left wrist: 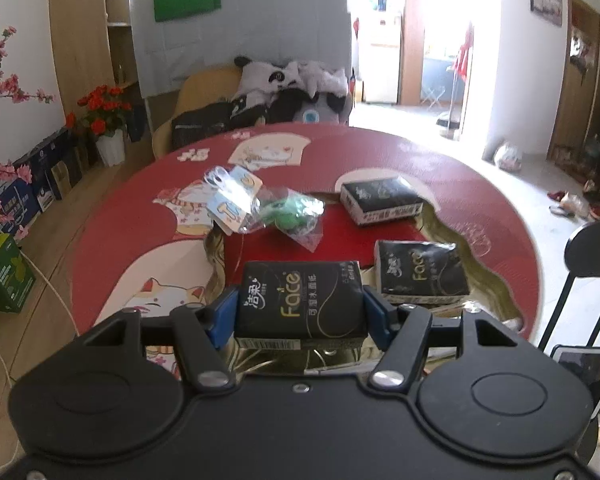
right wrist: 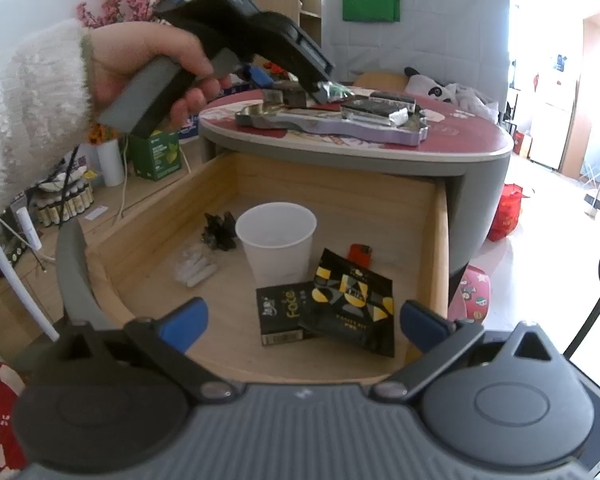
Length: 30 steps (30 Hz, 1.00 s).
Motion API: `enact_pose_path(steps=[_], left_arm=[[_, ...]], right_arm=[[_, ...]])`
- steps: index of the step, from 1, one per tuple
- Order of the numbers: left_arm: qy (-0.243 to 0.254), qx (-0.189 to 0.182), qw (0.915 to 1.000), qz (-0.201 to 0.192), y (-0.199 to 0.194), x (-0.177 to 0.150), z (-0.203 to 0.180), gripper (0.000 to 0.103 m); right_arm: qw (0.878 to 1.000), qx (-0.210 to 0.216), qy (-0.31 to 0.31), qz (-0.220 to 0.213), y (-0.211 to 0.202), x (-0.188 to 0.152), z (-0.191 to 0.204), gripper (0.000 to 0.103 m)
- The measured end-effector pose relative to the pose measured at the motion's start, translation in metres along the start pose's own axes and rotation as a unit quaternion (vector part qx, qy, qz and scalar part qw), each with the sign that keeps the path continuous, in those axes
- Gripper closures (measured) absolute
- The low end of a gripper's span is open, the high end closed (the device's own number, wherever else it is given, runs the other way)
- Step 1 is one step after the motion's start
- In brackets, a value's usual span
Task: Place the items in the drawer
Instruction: 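Carry the tissue pack in the left tool over the open drawer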
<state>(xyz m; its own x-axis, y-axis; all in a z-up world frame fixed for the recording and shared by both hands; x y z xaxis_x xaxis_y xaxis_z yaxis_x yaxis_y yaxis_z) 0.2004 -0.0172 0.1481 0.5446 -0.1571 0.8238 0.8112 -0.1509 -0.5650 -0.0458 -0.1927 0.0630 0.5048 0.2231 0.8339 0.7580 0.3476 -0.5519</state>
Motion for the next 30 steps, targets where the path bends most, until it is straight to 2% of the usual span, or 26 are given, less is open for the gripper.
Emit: enact_pose_path(steps=[8, 15, 24, 27, 30], left_arm=[[0.014, -0.020, 0.9993, -0.027, -0.039, -0.014, -0.002, 0.039], [0.012, 0.000, 0.9989, -0.045, -0.077, -0.037, 0.002, 0.039], [0.041, -0.073, 0.9965, 0.002, -0.100, -0.095, -0.009, 0.039], [0.039, -0.109, 0.9920, 0.051, -0.092, -0.116, -0.012, 0.039], [0.035, -0.122, 0.9876, 0.093, -0.080, -0.131, -0.016, 0.039]], right_arm=[[1.000, -0.001, 0.000, 0.002, 0.000, 0.001, 0.000, 0.001], [1.000, -0.001, 0.000, 0.010, 0.001, 0.002, 0.000, 0.001], [1.000, -0.001, 0.001, 0.011, 0.001, 0.001, 0.001, 0.001], [1.000, -0.001, 0.001, 0.013, 0.001, 0.001, 0.001, 0.001], [1.000, -0.002, 0.001, 0.017, 0.001, 0.002, 0.001, 0.001]])
Point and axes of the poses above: each gripper's, at about its wrist camera, not at the fingertips, and y roughly the way its jaws point, z to its left, x to its top, the point moved 3 cm from there along y, roughly the way its jaws point, and after that the axes turned 1 degree about -z, right-handed, at the moved point
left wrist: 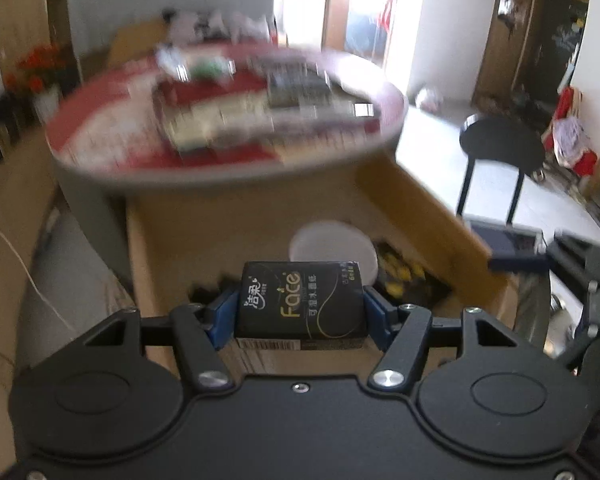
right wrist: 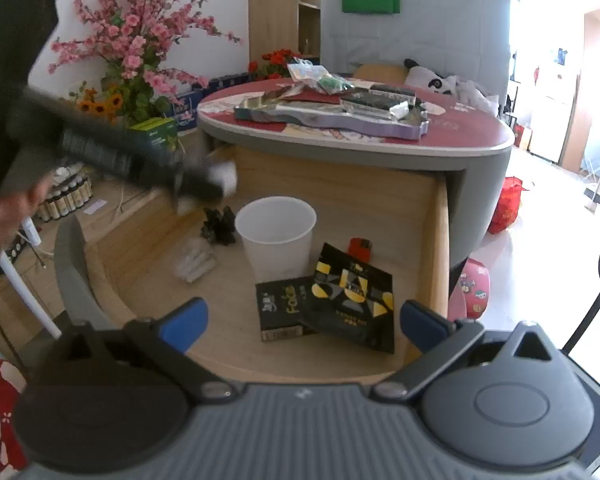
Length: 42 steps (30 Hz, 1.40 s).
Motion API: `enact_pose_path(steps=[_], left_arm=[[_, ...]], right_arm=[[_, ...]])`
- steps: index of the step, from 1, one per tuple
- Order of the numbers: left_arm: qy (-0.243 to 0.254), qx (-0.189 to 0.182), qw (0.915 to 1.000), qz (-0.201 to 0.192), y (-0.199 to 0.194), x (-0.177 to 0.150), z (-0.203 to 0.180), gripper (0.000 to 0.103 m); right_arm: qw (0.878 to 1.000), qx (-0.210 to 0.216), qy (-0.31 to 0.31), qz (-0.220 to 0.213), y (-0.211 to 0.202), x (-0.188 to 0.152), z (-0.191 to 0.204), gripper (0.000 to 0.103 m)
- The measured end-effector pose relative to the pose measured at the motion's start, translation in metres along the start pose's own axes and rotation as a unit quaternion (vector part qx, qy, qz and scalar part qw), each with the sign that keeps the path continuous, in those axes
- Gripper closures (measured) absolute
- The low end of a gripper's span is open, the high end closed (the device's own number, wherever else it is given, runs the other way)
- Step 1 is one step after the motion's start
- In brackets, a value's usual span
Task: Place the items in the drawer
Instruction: 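Carry the tissue pack in the left tool over the open drawer, then lower the pack beside the white cup and open the left tool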
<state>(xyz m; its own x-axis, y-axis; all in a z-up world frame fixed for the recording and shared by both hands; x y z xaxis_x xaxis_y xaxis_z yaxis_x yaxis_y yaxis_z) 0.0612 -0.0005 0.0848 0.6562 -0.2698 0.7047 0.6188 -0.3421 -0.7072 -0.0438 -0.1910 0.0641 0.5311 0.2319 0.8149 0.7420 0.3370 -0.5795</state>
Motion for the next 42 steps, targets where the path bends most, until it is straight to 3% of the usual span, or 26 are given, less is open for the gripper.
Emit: enact_pose_path(steps=[6, 10, 16, 22, 27, 35, 42], left_arm=[[0.020, -0.005, 0.9989, 0.042, 0.019, -0.011, -0.013, 0.039], [0.024, 0.015, 0.9967, 0.076, 0.036, -0.017, -0.015, 0.039], [0.008, 0.023, 0.9956, 0.091, 0.040, -0.015, -0.005, 0.039], [-0.015, 0.038, 0.9905, 0.132, 0.054, -0.006, 0.011, 0.039], [0.031, 0.059, 0.9870, 0.146, 0.062, -0.003, 0.008, 0.039], [0.099, 0.057, 0.9802, 0.162, 0.074, -0.001, -0.006, 0.039], [0.089, 0.045, 0.9746, 0.201, 0.089, 0.001, 0.003, 0.037]], right_arm=[[1.000, 0.000, 0.000, 0.003, 0.001, 0.001, 0.000, 0.001], [1.000, -0.001, 0.000, 0.005, 0.001, 0.001, -0.001, 0.001], [1.000, -0.001, -0.001, 0.003, 0.001, 0.001, 0.000, 0.001], [1.000, -0.001, 0.000, 0.003, 0.001, 0.001, 0.000, 0.001], [1.000, -0.001, 0.000, 0.002, 0.002, 0.000, 0.000, 0.001], [1.000, -0.001, 0.000, 0.000, 0.002, 0.000, 0.000, 0.001], [1.000, -0.001, 0.000, -0.006, 0.001, -0.001, 0.001, 0.001]])
Point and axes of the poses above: each gripper's, at about its wrist camera, not at the fingertips, and y roughly the way its jaws point, z to its left, x to its top, the point moved 3 cm from there along y, roughly the way its jaws point, and after that the axes turned 1 degree about -z, right-handed, at the moved point
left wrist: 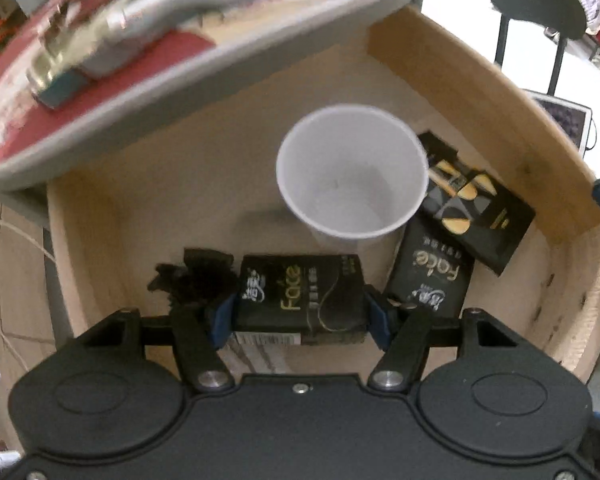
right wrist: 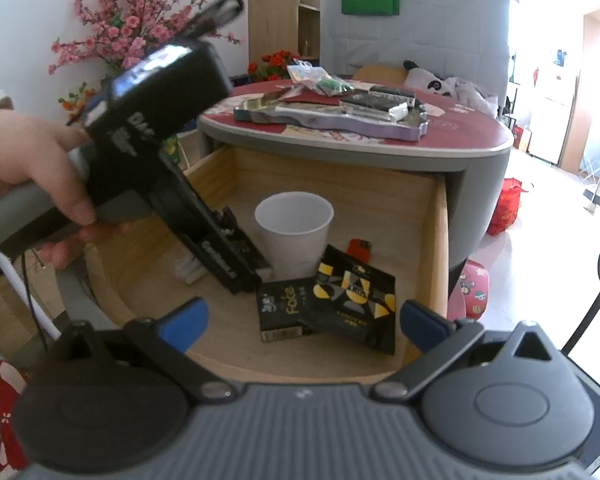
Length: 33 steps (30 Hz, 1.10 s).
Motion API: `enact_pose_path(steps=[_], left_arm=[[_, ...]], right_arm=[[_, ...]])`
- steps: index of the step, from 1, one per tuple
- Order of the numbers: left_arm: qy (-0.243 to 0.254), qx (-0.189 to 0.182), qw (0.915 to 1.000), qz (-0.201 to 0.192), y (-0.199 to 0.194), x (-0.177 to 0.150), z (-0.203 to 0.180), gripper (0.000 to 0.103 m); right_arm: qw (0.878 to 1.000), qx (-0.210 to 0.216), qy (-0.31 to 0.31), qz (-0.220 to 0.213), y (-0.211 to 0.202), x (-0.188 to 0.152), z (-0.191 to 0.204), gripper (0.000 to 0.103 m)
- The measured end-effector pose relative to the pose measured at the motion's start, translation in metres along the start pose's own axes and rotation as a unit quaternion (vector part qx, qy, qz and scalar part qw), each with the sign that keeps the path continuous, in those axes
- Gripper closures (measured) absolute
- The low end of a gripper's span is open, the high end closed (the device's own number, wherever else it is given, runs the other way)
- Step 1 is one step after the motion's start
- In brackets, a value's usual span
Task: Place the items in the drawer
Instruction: 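Lower the pack beside the white cup and open the left tool, then withdraw the left tool from the drawer and back away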
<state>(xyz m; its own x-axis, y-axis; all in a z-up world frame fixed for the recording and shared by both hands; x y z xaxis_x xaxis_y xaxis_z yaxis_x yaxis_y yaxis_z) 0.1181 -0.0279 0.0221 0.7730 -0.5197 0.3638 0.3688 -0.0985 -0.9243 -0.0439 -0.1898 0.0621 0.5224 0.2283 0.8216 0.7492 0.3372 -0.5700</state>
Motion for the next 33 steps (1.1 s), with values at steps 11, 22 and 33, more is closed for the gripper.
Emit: enact_pose_path(steps=[11, 22, 33], left_arm=[[-0.004, 0.011, 0.9999, -0.012, -0.008, -0.009, 0.012, 0.018], [-0.017, 0.038, 0.9932, -0.109, -0.047, -0.028, 0.024, 0.010], [-0.087, 0.106, 0.9322, -0.335, -0.121, -0.077, 0.007, 0.000]], right_arm=[[1.000, -0.001, 0.000, -0.004, -0.001, -0.001, 0.001, 0.001], [1.000, -0.001, 0.002, -0.005, -0.002, 0.000, 0.002, 0.001], [1.000, -0.001, 0.002, -0.020, -0.005, -0.003, 0.003, 0.001]])
Point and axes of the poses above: each gripper's, at about its wrist camera, not at the fingertips, and y roughly the way its jaws point, z to its left, x to its top, the point moved 3 cm from there along y, roughly the way its jaws point, and after that the axes turned 1 degree about -z, right-handed, at the moved point
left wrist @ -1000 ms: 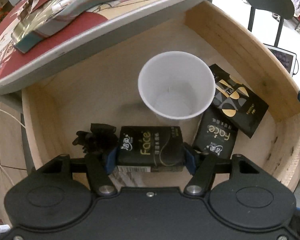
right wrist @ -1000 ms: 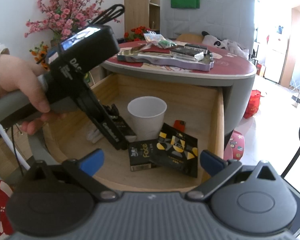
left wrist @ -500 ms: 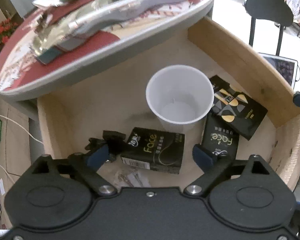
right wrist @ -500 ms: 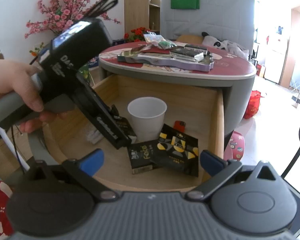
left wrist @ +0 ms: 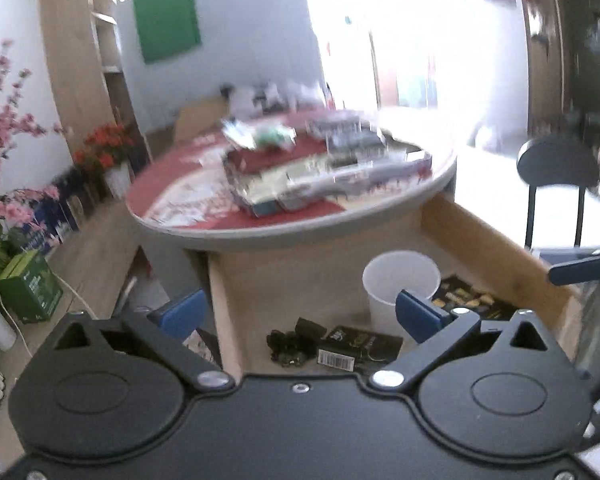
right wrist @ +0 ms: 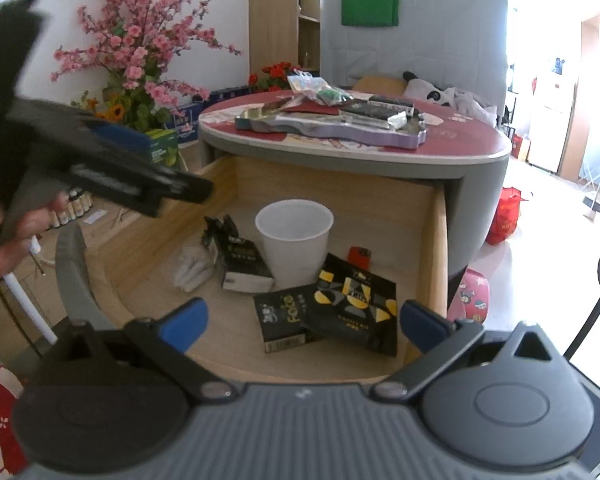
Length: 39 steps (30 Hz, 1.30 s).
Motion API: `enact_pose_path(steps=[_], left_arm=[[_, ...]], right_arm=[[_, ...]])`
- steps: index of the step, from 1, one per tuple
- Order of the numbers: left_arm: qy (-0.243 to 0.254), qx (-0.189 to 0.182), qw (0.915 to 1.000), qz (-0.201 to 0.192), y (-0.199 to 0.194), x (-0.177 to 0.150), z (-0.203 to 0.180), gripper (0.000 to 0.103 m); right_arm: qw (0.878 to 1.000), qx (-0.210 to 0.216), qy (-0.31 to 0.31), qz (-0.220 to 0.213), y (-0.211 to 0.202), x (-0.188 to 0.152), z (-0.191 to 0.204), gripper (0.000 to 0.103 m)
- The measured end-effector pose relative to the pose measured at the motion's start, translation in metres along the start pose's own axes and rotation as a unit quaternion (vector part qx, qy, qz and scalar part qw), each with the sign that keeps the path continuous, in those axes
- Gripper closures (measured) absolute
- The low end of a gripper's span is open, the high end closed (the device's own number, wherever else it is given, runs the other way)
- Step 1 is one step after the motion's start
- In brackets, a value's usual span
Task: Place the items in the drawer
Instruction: 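Withdraw the left tool from the drawer and back away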
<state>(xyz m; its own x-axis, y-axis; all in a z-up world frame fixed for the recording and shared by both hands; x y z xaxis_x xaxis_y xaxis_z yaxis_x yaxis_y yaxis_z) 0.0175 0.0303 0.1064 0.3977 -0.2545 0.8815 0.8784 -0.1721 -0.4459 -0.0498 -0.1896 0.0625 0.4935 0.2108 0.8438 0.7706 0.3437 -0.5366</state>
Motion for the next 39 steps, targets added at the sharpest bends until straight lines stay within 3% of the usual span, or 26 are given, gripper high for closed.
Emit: enact_pose_path(steps=[4, 9, 15, 19, 24, 29, 32, 36, 39], left_arm=[[-0.033, -0.004, 0.9968, -0.073, -0.028, -0.015, -0.002, 0.000], [-0.060, 0.001, 0.9861, -0.155, -0.067, -0.046, -0.005, 0.000], [-0.082, -0.010, 0.9717, -0.222, -0.097, -0.085, -0.011, 0.000], [-0.053, -0.027, 0.9730, -0.223, -0.098, -0.098, -0.028, 0.000], [-0.002, -0.005, 0.9732, -0.230, -0.091, -0.104, -0.051, 0.000], [-0.028, -0.029, 0.9794, -0.198, -0.077, -0.112, -0.052, 0.000], [-0.052, -0.020, 0.9820, -0.181, -0.067, -0.118, -0.045, 0.000], [-0.095, -0.041, 0.9805, -0.167, -0.056, -0.120, -0.033, 0.000], [-0.097, -0.044, 0.9798, -0.169, -0.055, -0.122, -0.031, 0.000]], right_arm=[[1.000, 0.000, 0.000, -0.013, -0.002, -0.002, 0.000, 0.001], [1.000, 0.000, 0.000, -0.028, -0.004, -0.004, 0.000, 0.001], [0.999, 0.000, 0.001, -0.036, -0.005, -0.005, 0.000, 0.001], [0.999, 0.000, 0.001, -0.037, -0.005, -0.006, 0.000, 0.001], [0.999, -0.001, 0.001, -0.040, -0.006, -0.006, 0.001, 0.001], [0.999, -0.001, 0.001, -0.043, -0.006, -0.007, 0.000, 0.001], [0.999, 0.000, 0.002, -0.043, -0.006, -0.007, -0.001, 0.001], [0.999, 0.000, 0.002, -0.045, -0.007, -0.006, -0.003, 0.001], [0.999, 0.000, 0.002, -0.049, -0.008, -0.007, -0.001, 0.001]])
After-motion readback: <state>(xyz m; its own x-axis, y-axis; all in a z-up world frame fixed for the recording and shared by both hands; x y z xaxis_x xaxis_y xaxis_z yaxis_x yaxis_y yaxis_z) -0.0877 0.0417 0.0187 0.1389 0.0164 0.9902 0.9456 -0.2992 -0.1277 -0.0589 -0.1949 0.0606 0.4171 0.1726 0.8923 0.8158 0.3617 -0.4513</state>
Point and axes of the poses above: each gripper's, at about its wrist camera, not at the fingertips, and y roughly the way its jaws point, z to its left, x to its top, the point moved 3 cm from there along y, roughly the way its jaws point, and after that the axes turned 1 degree about -z, right-handed, at the moved point
